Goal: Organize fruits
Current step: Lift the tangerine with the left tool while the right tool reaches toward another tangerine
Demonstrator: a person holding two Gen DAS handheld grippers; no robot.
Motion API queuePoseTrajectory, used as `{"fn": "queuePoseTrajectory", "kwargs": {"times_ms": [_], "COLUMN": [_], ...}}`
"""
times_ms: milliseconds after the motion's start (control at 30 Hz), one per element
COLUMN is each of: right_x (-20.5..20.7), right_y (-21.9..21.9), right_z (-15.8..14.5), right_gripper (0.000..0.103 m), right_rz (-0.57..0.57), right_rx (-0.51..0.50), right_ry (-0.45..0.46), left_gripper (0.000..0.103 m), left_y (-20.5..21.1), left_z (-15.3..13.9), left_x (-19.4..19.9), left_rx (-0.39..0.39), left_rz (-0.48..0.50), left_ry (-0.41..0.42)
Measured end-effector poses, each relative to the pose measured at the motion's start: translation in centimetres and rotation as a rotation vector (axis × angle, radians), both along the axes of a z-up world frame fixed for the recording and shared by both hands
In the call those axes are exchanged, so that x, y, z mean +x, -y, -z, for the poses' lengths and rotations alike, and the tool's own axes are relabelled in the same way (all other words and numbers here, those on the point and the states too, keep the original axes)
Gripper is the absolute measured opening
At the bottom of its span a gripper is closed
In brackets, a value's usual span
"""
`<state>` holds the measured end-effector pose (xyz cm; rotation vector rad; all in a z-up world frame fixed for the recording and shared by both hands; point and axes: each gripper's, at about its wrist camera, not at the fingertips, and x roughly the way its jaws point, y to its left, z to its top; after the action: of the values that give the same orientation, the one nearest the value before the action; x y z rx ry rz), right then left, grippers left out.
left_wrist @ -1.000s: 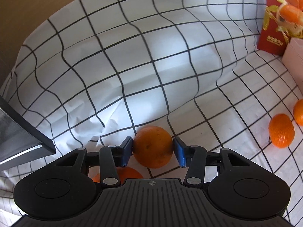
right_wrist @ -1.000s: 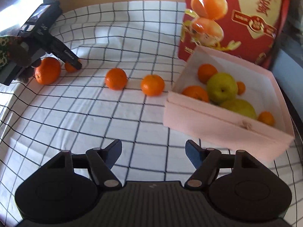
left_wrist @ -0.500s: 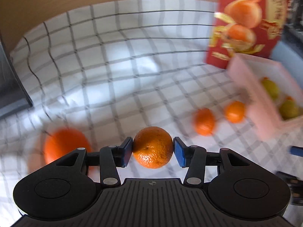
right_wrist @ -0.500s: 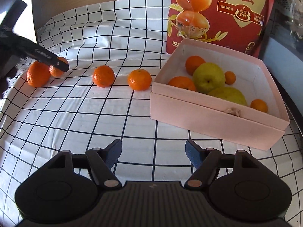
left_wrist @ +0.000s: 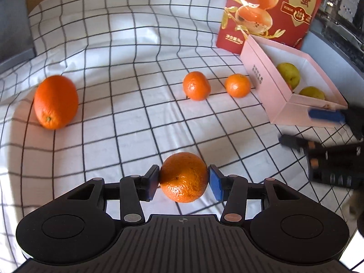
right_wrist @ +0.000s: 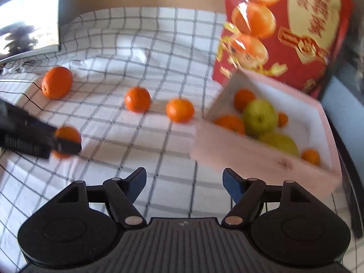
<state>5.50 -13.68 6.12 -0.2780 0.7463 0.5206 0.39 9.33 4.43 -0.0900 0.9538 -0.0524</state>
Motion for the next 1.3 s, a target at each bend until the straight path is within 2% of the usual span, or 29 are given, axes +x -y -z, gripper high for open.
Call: {"fn": "queuePoseTrajectory", "kwargs": {"times_ms": [100, 267, 500, 700, 767, 800, 833, 900, 1033, 1233, 1300], "right_x": [0.8, 3.8, 6.7, 7.0, 7.0, 7.2, 7.3, 7.2, 5.8, 1.3, 0.0], "right_y": [-2.0, -5.1, -10.6, -12.6, -12.7, -12.8, -12.9, -12.7, -11.5, -7.4, -5.7], "right_z": [-1.3, -2.2, 1.1, 2.8, 2.9, 3.1, 3.3, 3.4, 2.9, 1.3, 1.0], "right_gripper": [0.075, 0.075, 0.074, 0.072, 0.064, 0.053, 0.047, 0.041, 0.039, 0.036, 0.029], "right_rz": [-0.062, -0.103, -0.121, -0.143, -0.165, -0.175, -0.179, -0.186, -0.168, -0.169, -0.154], "right_rx": [-0.007, 0.018, -0.022, -0.074, -0.083, -0.085, -0.083, -0.077, -0.05, 0.016, 0.03], "right_ry": [0.063, 0.056, -0.011, 0.049, 0.039, 0.019, 0.005, -0.003, -0.013, -0.024, -0.025], "left_gripper": [0.052, 0.052, 0.052, 0.052, 0.052, 0.052, 0.052, 0.052, 0.052, 0.052, 0.052], "left_y": [-0.4, -1.0, -1.1, -0.7, -0.5, -0.4, -0.3, -0.3, -0.3, -0.2, 0.0], "left_z": [0.2, 0.4, 0.7, 1.1, 1.2, 1.2, 1.2, 1.2, 1.3, 1.2, 1.2], "left_x": [-0.6, -1.6, -2.2, -2.1, -2.0, -1.9, -1.8, -1.7, -1.7, -1.9, -2.0], "left_rx": [-0.021, -0.042, -0.061, -0.073, -0.07, -0.063, -0.06, -0.062, -0.06, -0.055, -0.048], "left_rz": [-0.018, -0.043, -0.061, -0.065, -0.065, -0.063, -0.063, -0.065, -0.065, -0.069, -0.063], "left_ry": [-0.01, -0.014, -0.008, -0.028, -0.029, -0.029, -0.03, -0.031, -0.026, -0.022, -0.017]}}
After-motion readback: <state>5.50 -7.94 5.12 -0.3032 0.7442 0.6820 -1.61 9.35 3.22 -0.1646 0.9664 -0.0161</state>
